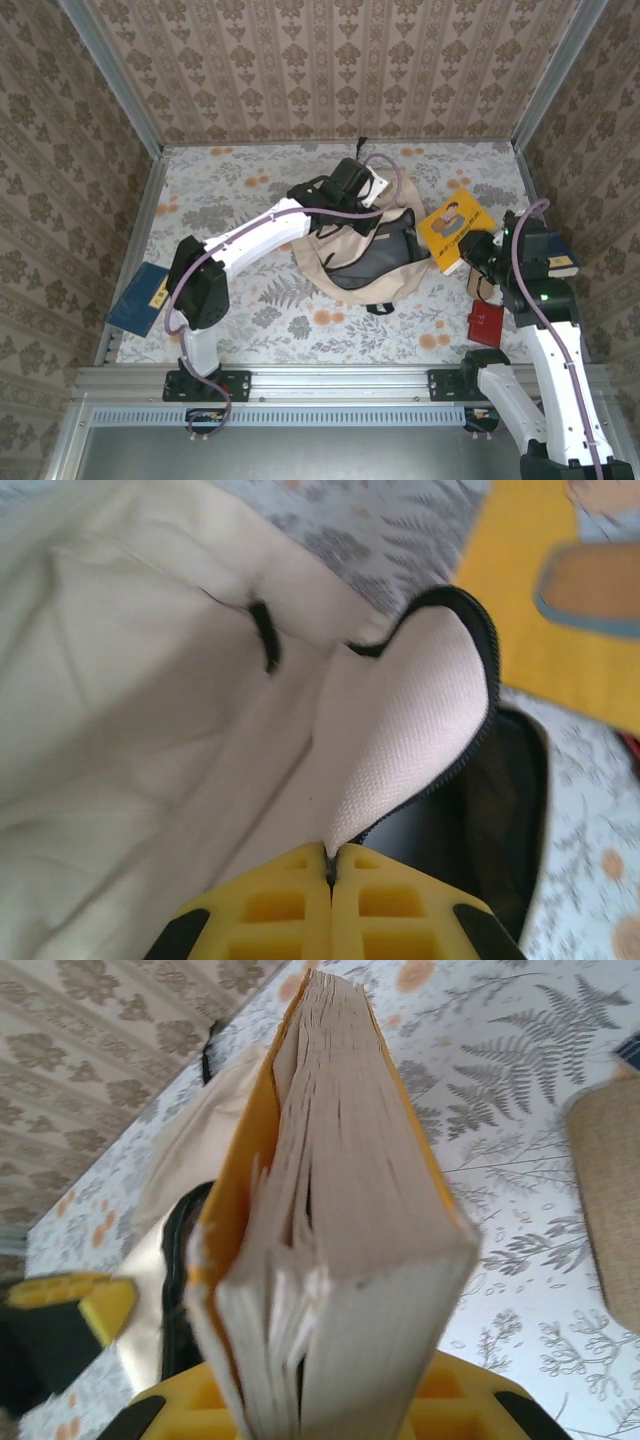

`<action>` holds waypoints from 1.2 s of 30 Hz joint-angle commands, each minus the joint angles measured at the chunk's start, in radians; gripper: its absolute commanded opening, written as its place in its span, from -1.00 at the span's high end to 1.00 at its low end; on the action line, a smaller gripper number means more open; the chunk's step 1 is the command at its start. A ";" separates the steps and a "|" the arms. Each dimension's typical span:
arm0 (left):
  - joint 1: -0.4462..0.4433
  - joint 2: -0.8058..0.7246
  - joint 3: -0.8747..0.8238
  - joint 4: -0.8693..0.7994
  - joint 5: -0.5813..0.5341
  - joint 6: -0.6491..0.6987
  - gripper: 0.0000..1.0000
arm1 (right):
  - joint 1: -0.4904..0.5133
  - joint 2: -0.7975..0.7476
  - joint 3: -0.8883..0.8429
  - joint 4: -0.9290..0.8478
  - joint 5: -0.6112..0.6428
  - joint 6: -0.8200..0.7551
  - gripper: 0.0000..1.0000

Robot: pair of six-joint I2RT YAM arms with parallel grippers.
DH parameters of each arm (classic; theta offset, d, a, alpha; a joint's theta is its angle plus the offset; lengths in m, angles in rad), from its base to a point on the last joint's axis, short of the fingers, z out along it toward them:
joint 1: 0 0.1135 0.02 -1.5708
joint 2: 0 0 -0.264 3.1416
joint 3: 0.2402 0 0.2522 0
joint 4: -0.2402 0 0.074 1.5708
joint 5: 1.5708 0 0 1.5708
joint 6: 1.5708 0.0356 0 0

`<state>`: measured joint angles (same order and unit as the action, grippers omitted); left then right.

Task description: Pack books, pencil case, and school supplies into a backpack

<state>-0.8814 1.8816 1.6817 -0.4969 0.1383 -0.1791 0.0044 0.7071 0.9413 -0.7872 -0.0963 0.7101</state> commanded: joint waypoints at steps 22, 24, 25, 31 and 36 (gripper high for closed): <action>-0.022 -0.145 -0.070 0.438 -0.117 -0.041 1.00 | 0.179 0.150 -0.220 0.569 -0.312 0.356 0.99; -0.022 -0.142 -0.058 0.430 -0.115 -0.042 1.00 | 0.210 0.184 -0.229 0.620 -0.287 0.391 0.98; -0.023 -0.142 -0.054 0.426 -0.115 -0.042 1.00 | 0.224 0.200 -0.232 0.636 -0.275 0.406 0.99; -0.023 -0.139 -0.054 0.422 -0.113 -0.043 1.00 | 0.261 0.218 -0.279 0.696 -0.170 0.454 0.98; -0.021 -0.137 -0.051 0.415 -0.114 -0.056 1.00 | 0.286 0.262 -0.286 0.785 -0.090 0.526 0.97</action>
<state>-0.8963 1.7531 1.5745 -0.1490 0.0212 -0.2249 0.2718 0.9581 0.6491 -0.1726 -0.2611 1.1641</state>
